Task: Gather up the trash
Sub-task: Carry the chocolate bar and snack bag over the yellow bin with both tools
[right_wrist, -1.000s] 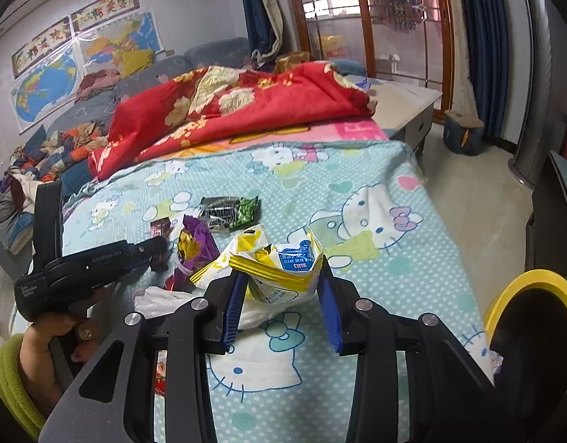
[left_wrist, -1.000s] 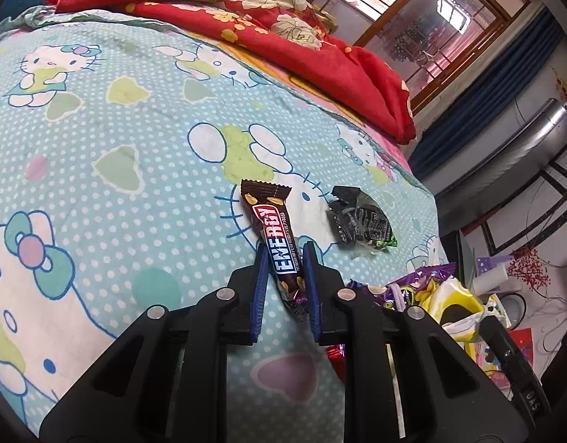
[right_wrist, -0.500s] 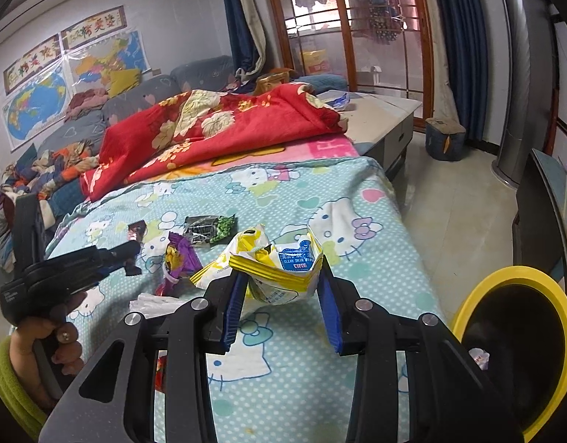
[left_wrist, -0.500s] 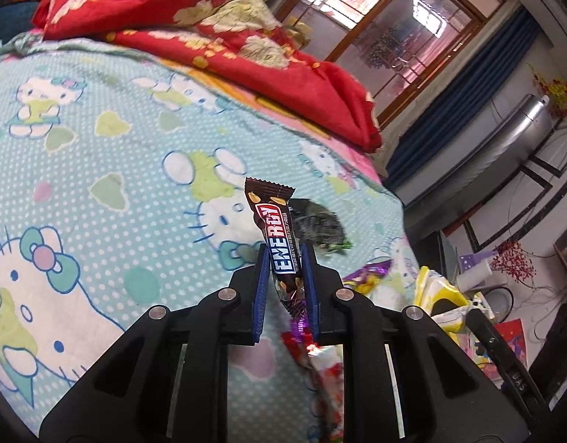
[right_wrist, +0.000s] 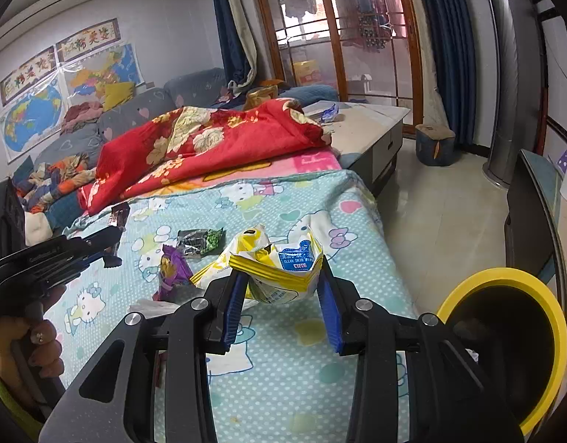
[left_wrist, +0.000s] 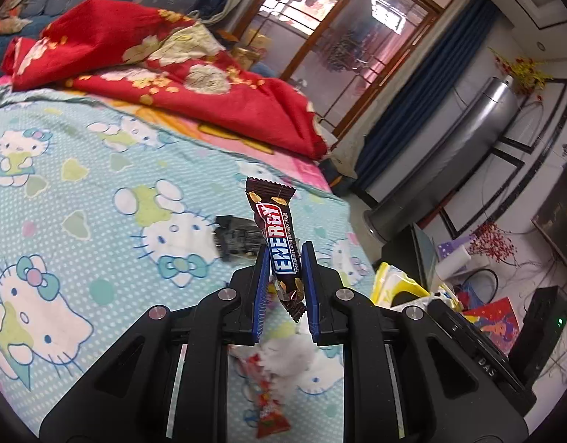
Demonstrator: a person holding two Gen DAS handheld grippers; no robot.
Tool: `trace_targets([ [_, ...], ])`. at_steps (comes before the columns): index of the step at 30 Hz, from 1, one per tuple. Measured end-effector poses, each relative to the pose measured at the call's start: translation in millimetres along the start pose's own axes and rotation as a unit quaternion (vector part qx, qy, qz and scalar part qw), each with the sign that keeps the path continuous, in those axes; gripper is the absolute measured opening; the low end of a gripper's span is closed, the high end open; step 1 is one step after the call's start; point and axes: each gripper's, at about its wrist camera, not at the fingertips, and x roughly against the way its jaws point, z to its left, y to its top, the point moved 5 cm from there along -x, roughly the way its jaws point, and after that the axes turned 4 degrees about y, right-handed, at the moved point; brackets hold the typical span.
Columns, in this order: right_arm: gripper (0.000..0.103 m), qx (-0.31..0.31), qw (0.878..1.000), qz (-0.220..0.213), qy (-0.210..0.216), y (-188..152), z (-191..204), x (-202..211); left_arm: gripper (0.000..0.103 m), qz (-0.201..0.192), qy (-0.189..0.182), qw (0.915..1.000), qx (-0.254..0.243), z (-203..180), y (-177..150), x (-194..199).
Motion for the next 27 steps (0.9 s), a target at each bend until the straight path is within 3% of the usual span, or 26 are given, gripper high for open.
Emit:
trace_targets([
  [27,0.035,-0.006,0.999,-0.030,-0.024,9,-29,40,0.012,0.005,-0.055,0.9948,-0.085,-76,-21,15],
])
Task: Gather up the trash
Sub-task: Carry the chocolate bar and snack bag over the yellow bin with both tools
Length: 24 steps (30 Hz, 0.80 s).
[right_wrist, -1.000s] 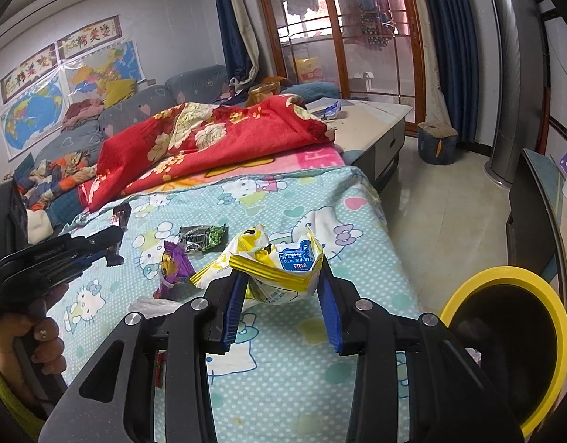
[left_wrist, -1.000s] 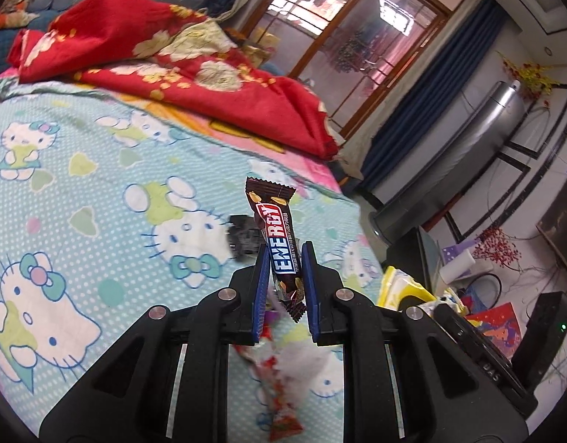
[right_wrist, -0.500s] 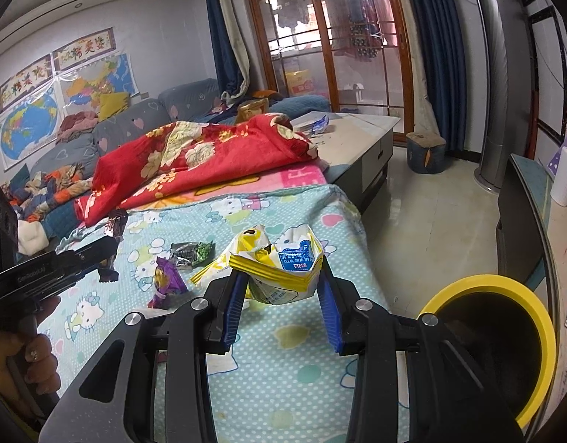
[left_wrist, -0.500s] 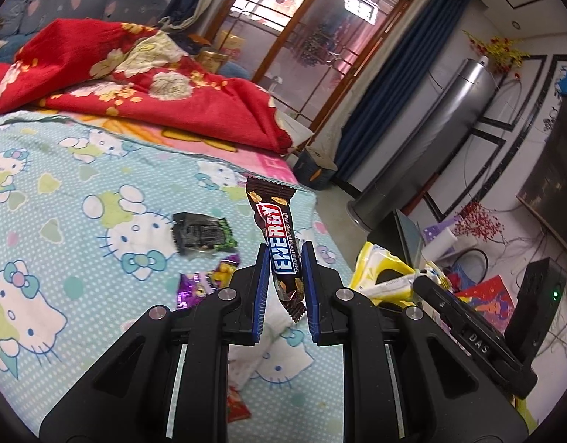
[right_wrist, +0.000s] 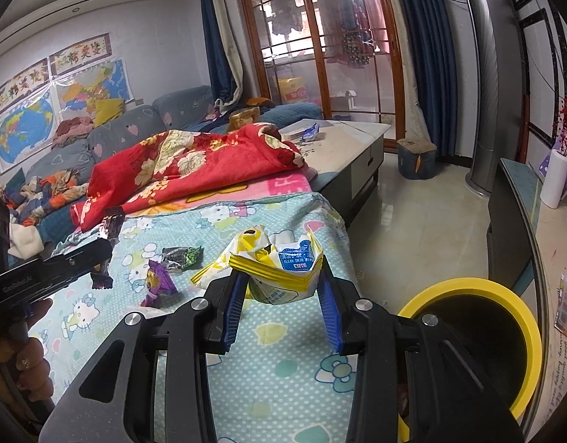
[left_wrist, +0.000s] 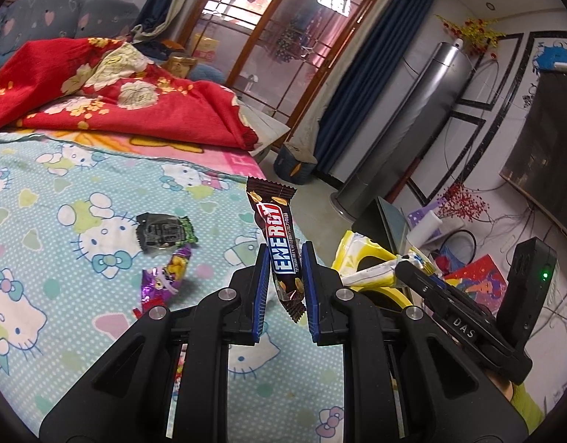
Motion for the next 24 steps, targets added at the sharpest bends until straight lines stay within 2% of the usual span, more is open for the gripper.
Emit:
trace_targets([
  [24,0.035,-0.060,0.996,-0.013,-0.067,-10,-85,31,0.012,0.042,-0.041,0.9956,-0.073,-65,-36,-20],
])
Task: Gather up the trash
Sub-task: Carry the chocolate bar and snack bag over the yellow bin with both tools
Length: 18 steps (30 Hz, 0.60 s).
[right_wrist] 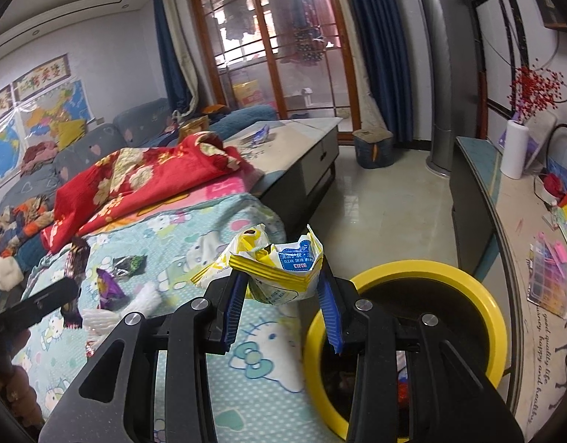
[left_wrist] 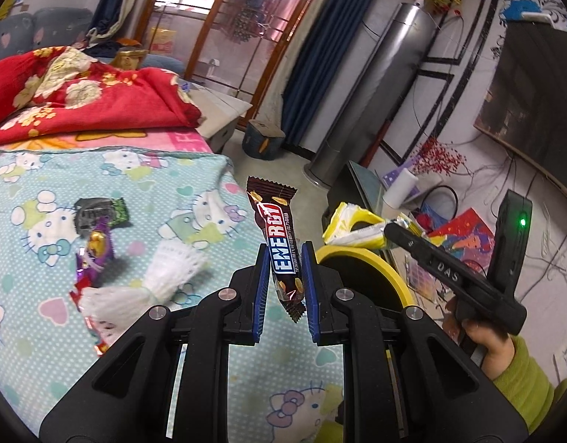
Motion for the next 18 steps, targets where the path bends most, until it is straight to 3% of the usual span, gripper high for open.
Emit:
trace_targets([
  [18,0.035,-0.041,0.997,-0.017,-0.056,1,-60,21,0.012,0.032,-0.034,0.9969,-0.063,-63,-21,-25],
])
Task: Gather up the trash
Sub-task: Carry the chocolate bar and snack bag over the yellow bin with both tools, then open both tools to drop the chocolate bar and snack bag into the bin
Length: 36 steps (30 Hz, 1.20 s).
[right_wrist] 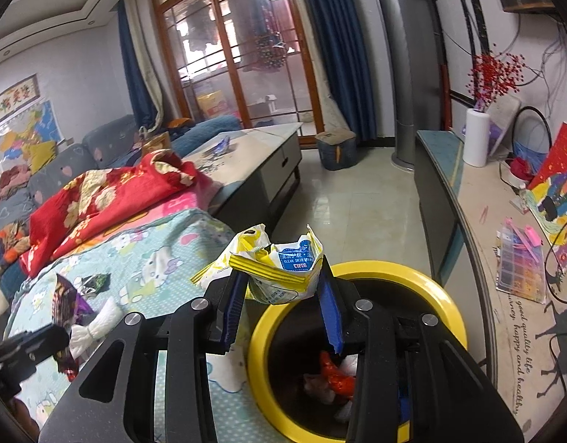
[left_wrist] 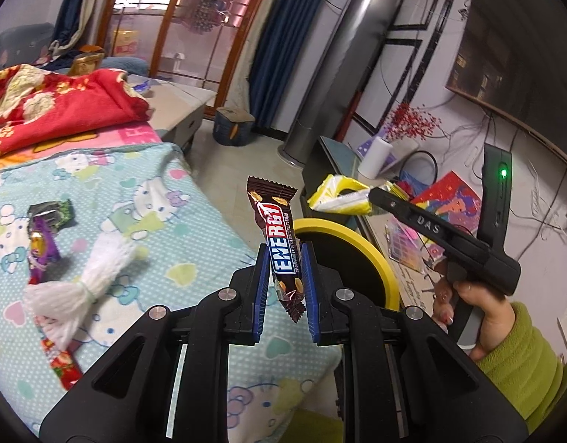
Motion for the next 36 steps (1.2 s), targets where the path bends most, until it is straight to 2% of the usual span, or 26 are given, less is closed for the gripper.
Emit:
trace_targets([
  [21,0.035,-0.059,0.997,0.006,-0.057,-12,-83,5,0.012,0.041,-0.042,0.9955,-0.074,-64,-15,-45],
  [36,0.035,-0.080,0.992,0.022,-0.092,-25,-122,-2,0.012,0.067,-0.068,0.9903,-0.100,-87,-28,-81],
])
